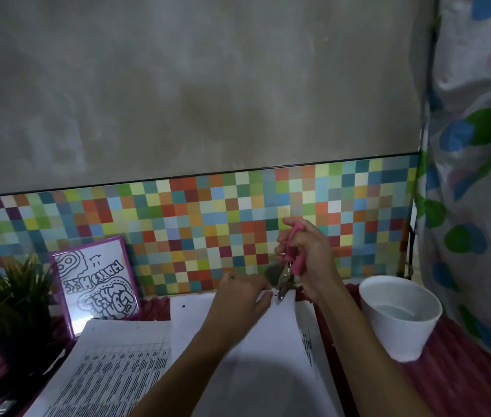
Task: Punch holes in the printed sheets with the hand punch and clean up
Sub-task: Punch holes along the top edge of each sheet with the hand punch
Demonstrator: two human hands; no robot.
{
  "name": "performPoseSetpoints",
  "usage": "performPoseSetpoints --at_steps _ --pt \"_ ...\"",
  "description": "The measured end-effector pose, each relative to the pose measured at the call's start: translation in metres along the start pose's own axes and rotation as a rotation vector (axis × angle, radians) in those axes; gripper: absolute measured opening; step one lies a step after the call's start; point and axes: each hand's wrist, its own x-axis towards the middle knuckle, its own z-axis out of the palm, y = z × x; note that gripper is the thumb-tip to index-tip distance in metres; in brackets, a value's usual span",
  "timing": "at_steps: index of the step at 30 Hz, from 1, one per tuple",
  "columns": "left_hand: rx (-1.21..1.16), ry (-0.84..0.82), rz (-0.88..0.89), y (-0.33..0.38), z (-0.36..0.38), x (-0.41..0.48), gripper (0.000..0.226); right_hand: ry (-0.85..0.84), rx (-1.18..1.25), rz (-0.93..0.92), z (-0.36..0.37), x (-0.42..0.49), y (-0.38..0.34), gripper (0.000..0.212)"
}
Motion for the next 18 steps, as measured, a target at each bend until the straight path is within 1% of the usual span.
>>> performPoseSetpoints --at_steps 2,3,4,5,6,8,9,10,11,12,13,14,15,16,17,18 --pt "0.043 -0.025 -0.021 -0.002 -0.004 -0.002 0.025 -0.006 0.010 -0.057 -0.002 -0.001 -0.006 0.044" --pt "0.026 -0.030 -0.045 -0.004 -0.005 -0.003 0.025 -0.017 -0.052 -0.102 -0.005 -0.001 -0.010 0.045" --pt "-0.011 -0.030 -0.070 -0.006 -0.007 -0.004 0.025 -0.045 -0.188 -0.153 -0.008 -0.001 -0.015 0.046" --pt "-0.056 -0.021 -0.083 -0.007 -0.008 -0.004 0.025 -0.102 -0.375 -0.193 -0.013 -0.001 -0.018 0.047" --pt "-0.091 -0.001 -0.081 -0.008 -0.010 -0.004 0.024 -0.191 -0.566 -0.207 -0.016 -0.001 -0.019 0.047" --pt "-0.129 0.043 -0.060 -0.007 -0.014 -0.001 0.021 -0.366 -0.897 -0.148 -0.017 -0.001 -0.016 0.039" --pt "-0.141 0.051 -0.053 -0.006 -0.018 0.003 0.020 -0.415 -1.011 -0.124 -0.016 -0.002 -0.013 0.032" --pt "-0.153 0.062 -0.046 -0.005 -0.021 0.005 0.020 -0.440 -1.087 -0.126 -0.014 -0.003 -0.010 0.028" --pt "-0.155 0.075 -0.044 -0.004 -0.024 0.006 0.021 -0.448 -1.129 -0.151 -0.012 -0.003 -0.006 0.033" --pt "-0.131 0.110 -0.047 -0.004 -0.025 0.005 0.023 -0.441 -1.134 -0.177 -0.011 -0.001 -0.003 0.039" --pt "-0.077 0.176 -0.061 -0.005 -0.026 0.002 0.027 -0.416 -1.123 -0.189 -0.011 0.000 -0.001 0.037" --pt "-0.011 0.259 -0.109 -0.010 -0.024 -0.003 0.032 -0.379 -1.099 -0.208 -0.010 0.000 0.000 0.030" --pt "0.028 0.353 -0.206 -0.013 -0.024 -0.011 0.042 -0.328 -1.072 -0.229 -0.009 0.002 -0.001 0.022" --pt "-0.002 0.446 -0.341 -0.020 -0.021 -0.023 0.059 -0.276 -1.039 -0.258 -0.008 0.003 -0.003 0.013" --pt "-0.105 0.511 -0.497 -0.027 -0.019 -0.036 0.081 -0.222 -1.014 -0.292 -0.007 0.003 -0.007 0.010" --pt "-0.287 0.540 -0.619 -0.033 -0.019 -0.049 0.101 -0.180 -0.994 -0.337 -0.005 0.003 -0.012 0.010"
